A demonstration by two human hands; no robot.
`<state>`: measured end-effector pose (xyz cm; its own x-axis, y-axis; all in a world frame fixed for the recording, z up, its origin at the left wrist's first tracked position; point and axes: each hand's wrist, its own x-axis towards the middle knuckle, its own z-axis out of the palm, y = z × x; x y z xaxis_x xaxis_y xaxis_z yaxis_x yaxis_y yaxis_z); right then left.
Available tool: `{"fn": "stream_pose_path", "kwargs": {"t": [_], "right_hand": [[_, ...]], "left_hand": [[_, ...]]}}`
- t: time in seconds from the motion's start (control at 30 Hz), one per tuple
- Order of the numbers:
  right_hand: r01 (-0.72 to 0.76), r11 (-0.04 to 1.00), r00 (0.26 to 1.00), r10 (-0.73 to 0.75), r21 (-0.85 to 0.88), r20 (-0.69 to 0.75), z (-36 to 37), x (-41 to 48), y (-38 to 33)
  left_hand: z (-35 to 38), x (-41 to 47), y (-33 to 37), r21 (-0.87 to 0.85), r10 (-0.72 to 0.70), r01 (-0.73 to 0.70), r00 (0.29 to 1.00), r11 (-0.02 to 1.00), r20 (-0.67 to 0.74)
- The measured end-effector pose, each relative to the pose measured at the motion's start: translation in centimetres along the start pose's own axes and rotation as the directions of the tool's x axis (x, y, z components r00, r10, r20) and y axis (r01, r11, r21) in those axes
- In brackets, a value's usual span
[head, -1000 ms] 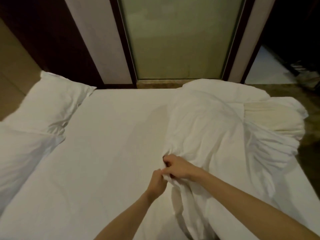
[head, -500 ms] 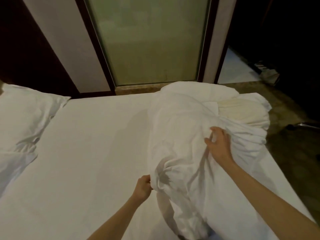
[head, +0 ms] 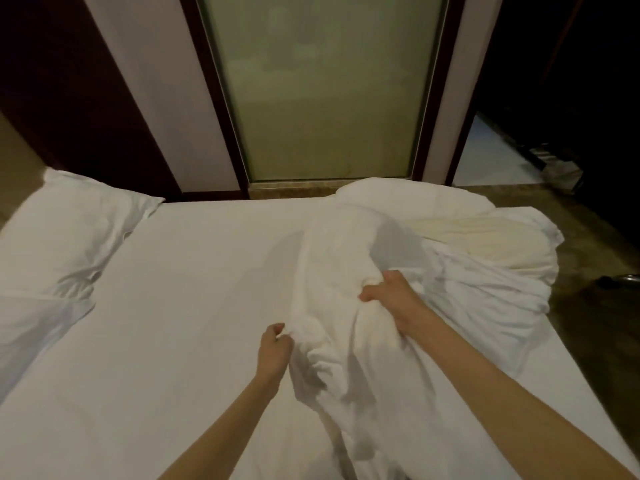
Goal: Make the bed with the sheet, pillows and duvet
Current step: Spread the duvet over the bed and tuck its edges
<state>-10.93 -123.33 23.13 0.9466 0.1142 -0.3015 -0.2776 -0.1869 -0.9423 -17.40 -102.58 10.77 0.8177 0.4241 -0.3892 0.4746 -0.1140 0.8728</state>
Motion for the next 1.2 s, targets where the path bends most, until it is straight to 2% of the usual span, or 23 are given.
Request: {"fn": "stream_pose_path", "kwargs": {"t": [0.03, 0.1, 0.17, 0.27, 0.33, 0.4, 0.47, 0.53, 0.6, 0.67, 0.73, 0.8, 0.87, 0.93, 0.97, 1.03, 1.13, 1.2], "right_hand": [[0.065, 0.996, 0.992, -0.058, -0.063, 0.114, 1.8, -1.0, -0.7], [0.168, 0.971, 0.926, -0.096, -0.171, 0.365, 4.8, -2.5, -0.8], [0.213, 0.946, 0.849, -0.055, -0.244, 0.526, 7.4, -3.3, 0.3], [0.249, 0.909, 0.814, -0.010, -0.334, 0.580, 9.4, -3.4, 1.7], [0.260, 0.892, 0.810, 0.007, -0.370, 0.586, 9.9, -3.4, 2.0], [0.281, 0.851, 0.805, 0.042, -0.444, 0.592, 9.9, -3.3, 2.4], [0.287, 0.820, 0.783, 0.097, -0.495, 0.614, 9.9, -3.3, 2.8], [0.268, 0.838, 0.741, 0.135, -0.474, 0.658, 9.7, -3.4, 3.3], [0.251, 0.894, 0.735, 0.073, -0.370, 0.674, 9.4, -3.4, 3.6], [0.182, 0.959, 0.826, -0.029, -0.218, 0.563, 8.9, -3.1, 3.9], [0.171, 0.981, 0.941, -0.136, -0.091, 0.309, 7.9, -2.0, 4.0], [0.233, 0.966, 0.972, -0.229, -0.115, 0.048, 6.8, -0.5, 4.1], [0.185, 0.965, 0.976, -0.203, -0.184, -0.082, 5.6, 1.2, 4.5], [0.043, 0.949, 0.987, -0.088, -0.312, -0.132, 4.2, 3.1, 6.0], [-0.041, 0.910, 0.990, -0.020, -0.414, -0.142, 3.4, 3.9, 7.1], [-0.157, 0.768, 0.986, 0.090, -0.621, -0.137, 1.8, 4.5, 9.2], [-0.177, 0.574, 0.982, 0.156, -0.799, -0.105, 0.3, 3.9, 12.1], [-0.180, 0.510, 0.981, 0.161, -0.841, -0.113, 0.3, 3.4, 12.9]], "left_hand": [[-0.5, 0.4, 0.8, -0.113, 0.004, -0.004, 1.000, 0.994, -0.001], [-1.8, 0.7, 3.2, -0.296, -0.022, 0.032, 0.999, 0.955, 0.038], [-3.5, 1.4, 5.4, -0.340, -0.073, 0.113, 0.989, 0.934, 0.129], [-5.6, 2.0, 7.4, -0.097, -0.104, 0.143, 0.939, 0.985, 0.328], [-5.8, 1.7, 7.8, 0.106, -0.122, 0.089, 0.921, 0.990, 0.369], [-5.2, 1.7, 7.5, 0.228, -0.147, 0.075, 0.937, 0.971, 0.318], [-4.5, 2.3, 6.4, 0.217, -0.124, 0.065, 0.955, 0.974, 0.268], [-3.8, 3.1, 5.0, 0.185, -0.100, 0.066, 0.978, 0.981, 0.183], [-3.8, 3.6, 4.0, 0.158, -0.100, 0.087, 0.992, 0.984, 0.077], [-4.6, 4.1, 3.3, 0.153, -0.072, 0.072, 0.997, 0.986, -0.009], [-6.5, 4.8, 2.7, 0.173, -0.048, 0.060, 0.996, 0.983, -0.075], [-8.7, 5.4, 2.3, 0.192, -0.031, 0.056, 0.991, 0.980, -0.132], [-11.2, 6.2, 2.0, 0.169, -0.026, 0.058, 0.983, 0.984, -0.182], [-13.4, 6.9, 1.9, 0.096, -0.049, 0.073, 0.972, 0.993, -0.230], [-14.4, 7.2, 1.9, 0.049, -0.070, 0.085, 0.965, 0.995, -0.251], [-16.0, 8.2, 1.6, -0.042, -0.128, 0.121, 0.950, 0.992, -0.286], [-17.0, 9.5, 1.0, -0.131, -0.257, 0.226, 0.910, 0.965, -0.325], [-16.5, 9.8, 0.8, -0.051, -0.295, 0.298, 0.879, 0.953, -0.375]]}}
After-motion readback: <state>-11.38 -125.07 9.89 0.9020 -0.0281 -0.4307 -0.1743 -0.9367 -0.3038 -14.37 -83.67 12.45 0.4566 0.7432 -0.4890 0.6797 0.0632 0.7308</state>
